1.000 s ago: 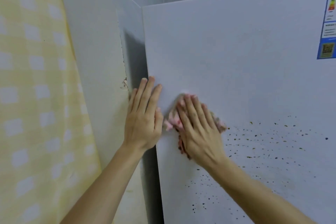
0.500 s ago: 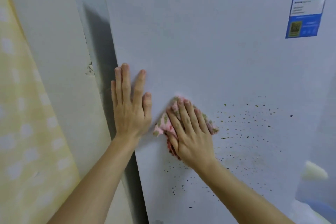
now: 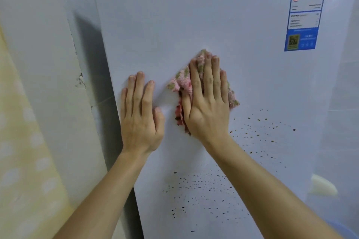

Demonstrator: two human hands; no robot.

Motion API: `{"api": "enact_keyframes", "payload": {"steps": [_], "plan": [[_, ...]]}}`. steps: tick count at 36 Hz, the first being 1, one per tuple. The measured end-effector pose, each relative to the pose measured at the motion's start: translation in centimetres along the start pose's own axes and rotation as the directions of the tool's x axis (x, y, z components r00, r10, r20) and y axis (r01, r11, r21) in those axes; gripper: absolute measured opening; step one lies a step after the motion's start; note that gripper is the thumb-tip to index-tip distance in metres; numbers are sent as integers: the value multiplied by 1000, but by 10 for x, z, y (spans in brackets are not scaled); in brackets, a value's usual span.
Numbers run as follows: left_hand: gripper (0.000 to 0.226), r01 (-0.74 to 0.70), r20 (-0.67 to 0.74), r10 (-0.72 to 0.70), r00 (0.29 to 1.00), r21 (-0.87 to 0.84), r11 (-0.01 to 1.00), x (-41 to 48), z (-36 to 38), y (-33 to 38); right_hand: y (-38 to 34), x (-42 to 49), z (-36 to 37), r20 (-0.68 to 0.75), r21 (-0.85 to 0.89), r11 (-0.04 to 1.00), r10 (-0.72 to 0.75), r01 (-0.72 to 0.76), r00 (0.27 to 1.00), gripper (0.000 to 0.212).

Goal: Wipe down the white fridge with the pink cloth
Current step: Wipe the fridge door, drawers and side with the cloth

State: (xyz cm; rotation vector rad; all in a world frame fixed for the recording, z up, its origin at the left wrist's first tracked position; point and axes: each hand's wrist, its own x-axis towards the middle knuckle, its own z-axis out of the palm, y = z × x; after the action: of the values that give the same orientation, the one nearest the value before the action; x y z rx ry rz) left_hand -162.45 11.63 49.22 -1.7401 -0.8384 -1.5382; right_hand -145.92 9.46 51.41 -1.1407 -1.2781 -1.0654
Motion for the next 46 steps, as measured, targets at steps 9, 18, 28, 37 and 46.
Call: {"api": "enact_keyframes", "payload": {"steps": [9, 18, 28, 37, 46], "plan": [[59, -3, -1, 3, 1000, 47, 999, 0, 3, 0, 25, -92, -8, 161, 20, 983, -186, 185, 969, 59], [60, -13, -33, 16, 999, 104, 994, -3, 5, 20, 35, -75, -12, 143, 2, 982, -190, 191, 971, 56], [64, 14, -51, -9, 999, 88, 996, -2, 9, 28, 32, -9, -11, 19, -38, 999, 31, -30, 999, 59], [63, -50, -11, 52, 999, 97, 994, 2, 15, 45, 52, -90, -15, 130, 3, 993, -119, 120, 984, 59], [62, -54, 26, 52, 998, 71, 996, -2, 20, 58, 78, -42, -25, 66, -49, 989, -139, 143, 988, 54]]}}
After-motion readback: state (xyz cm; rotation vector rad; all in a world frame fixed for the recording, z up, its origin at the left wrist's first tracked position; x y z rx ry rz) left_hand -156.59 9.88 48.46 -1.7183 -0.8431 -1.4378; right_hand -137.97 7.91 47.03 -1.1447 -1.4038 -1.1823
